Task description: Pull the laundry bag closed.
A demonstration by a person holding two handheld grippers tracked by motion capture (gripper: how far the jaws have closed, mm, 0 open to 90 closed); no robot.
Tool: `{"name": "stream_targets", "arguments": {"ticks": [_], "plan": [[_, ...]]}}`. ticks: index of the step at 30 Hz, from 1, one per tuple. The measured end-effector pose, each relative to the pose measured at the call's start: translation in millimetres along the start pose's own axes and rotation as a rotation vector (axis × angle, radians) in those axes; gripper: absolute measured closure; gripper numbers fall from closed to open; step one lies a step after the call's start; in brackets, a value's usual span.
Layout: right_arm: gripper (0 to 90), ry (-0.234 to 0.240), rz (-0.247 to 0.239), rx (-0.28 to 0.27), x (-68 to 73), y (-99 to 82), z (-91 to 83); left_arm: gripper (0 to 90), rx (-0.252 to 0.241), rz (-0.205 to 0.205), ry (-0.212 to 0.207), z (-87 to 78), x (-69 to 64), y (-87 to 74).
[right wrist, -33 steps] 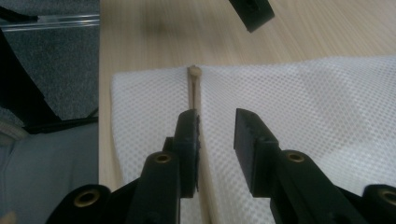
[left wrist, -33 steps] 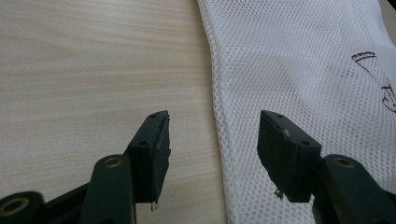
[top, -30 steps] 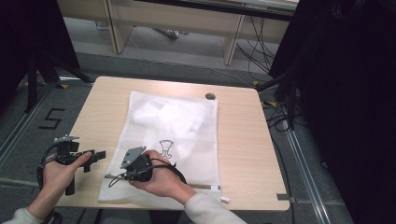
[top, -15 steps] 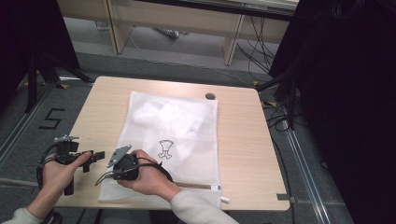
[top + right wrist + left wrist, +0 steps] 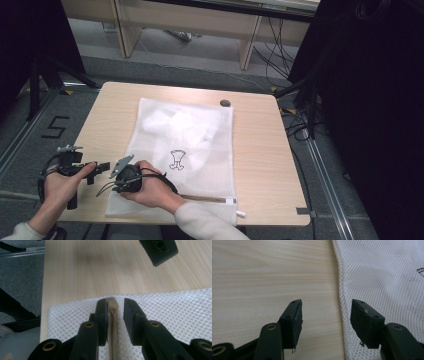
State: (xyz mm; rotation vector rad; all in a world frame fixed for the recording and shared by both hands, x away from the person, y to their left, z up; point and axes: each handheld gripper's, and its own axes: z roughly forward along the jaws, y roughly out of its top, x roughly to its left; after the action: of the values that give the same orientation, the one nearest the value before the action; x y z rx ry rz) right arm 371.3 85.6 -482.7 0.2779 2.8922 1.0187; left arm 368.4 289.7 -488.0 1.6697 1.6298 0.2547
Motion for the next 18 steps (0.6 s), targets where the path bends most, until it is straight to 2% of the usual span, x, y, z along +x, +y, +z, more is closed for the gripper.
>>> {"name": "stream_targets", "arguments": {"ticks": [5, 7, 10, 14, 18], "plan": [[74.3, 0.016, 0.002, -0.007, 0.5, 1.8, 6.8, 42.1, 0.002, -0.001, 0.002, 0.3, 0.3, -0.1], [74.7, -0.001, 0.012, 0.003, 1.0, 1.9, 9.9, 42.1, 0.003, -0.001, 0.002, 0.2, 0.6, -0.1], [76.4, 0.014, 0.005, 0.011, -2.7, 1.5, 11.7, 42.1, 0.006, -0.006, 0.002, 0.5, 0.5, -0.2], [79.2, 0.021, 0.025, 0.002, -1.3, 0.3, 14.2, 42.0, 0.009, -0.003, 0.001, 1.2, 0.7, -0.2], [81.0, 0.009, 0.002, 0.016, -1.0, 0.4, 15.2, 42.0, 0.012, -0.005, 0.000, 1.4, 1.2, -0.3]]}}
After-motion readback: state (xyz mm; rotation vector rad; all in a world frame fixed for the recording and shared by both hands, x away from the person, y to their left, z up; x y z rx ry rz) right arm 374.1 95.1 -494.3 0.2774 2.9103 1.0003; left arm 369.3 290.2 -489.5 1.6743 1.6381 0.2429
